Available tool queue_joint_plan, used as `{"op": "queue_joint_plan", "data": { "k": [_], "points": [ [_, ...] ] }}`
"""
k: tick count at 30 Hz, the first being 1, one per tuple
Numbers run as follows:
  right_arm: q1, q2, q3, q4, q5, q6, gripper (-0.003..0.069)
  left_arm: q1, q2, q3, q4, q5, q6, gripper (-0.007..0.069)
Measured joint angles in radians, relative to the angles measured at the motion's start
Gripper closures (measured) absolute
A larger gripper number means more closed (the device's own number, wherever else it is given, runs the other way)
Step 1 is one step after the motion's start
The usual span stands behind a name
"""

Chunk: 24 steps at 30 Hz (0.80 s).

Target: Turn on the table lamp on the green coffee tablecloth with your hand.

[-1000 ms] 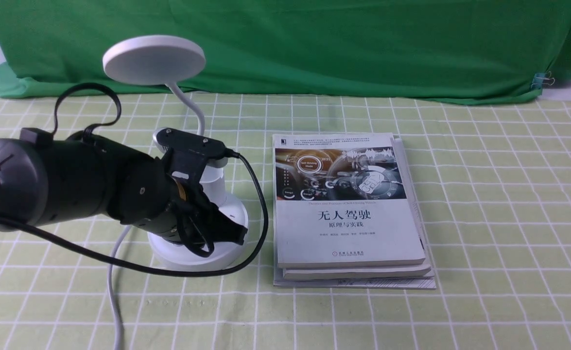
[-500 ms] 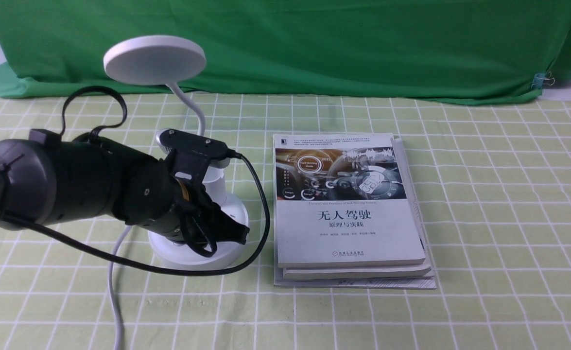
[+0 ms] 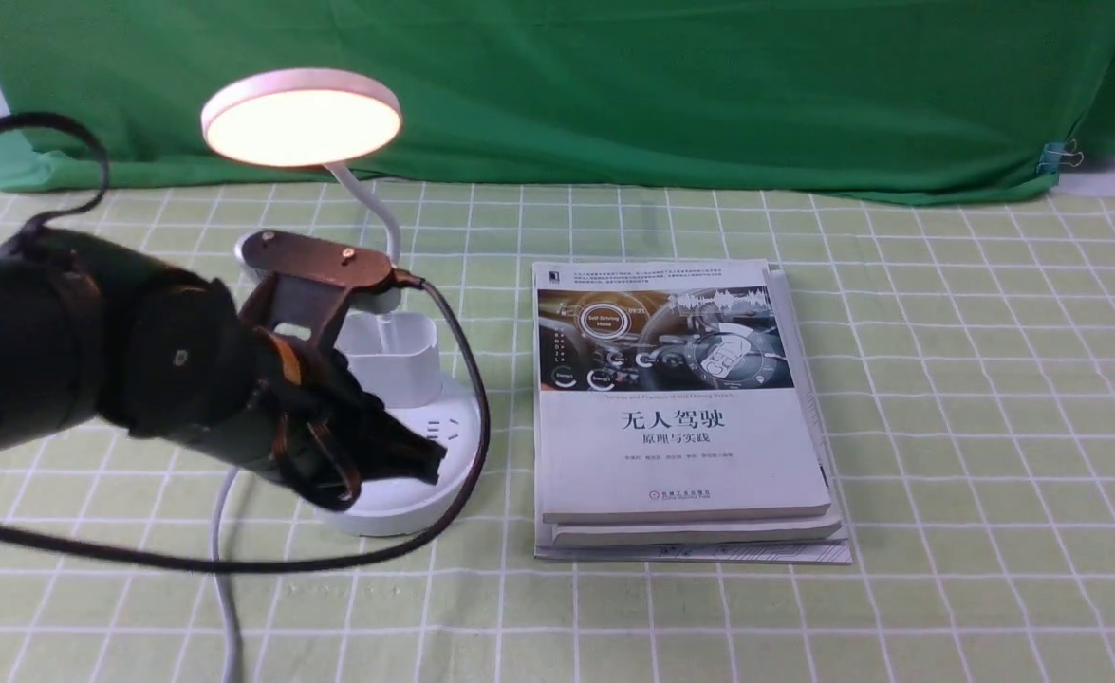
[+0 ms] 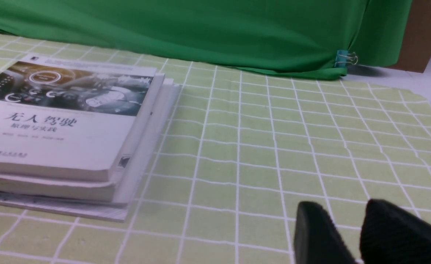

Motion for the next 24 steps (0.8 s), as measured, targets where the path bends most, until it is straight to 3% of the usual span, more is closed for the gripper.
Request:
{"op": "queue_joint_plan", "data": {
  "k": [10,16,24],
  "points": [
    [0.000,0.000,0.000,0.000,0.000,0.000,0.0414,0.000,-0.522,0.316,-0.096,-0.040,0.024,0.0610],
    [0.000,0.000,0.000,0.000,0.000,0.000,0.0414,0.000,-0.879,0.341,0.012,-0.068,0.030,0.0607],
    [0.000,0.000,0.000,0.000,0.000,0.000,0.0414,0.000,-1.100,0.341,0.049,-0.092,0.034,0.0606]
  ]
}}
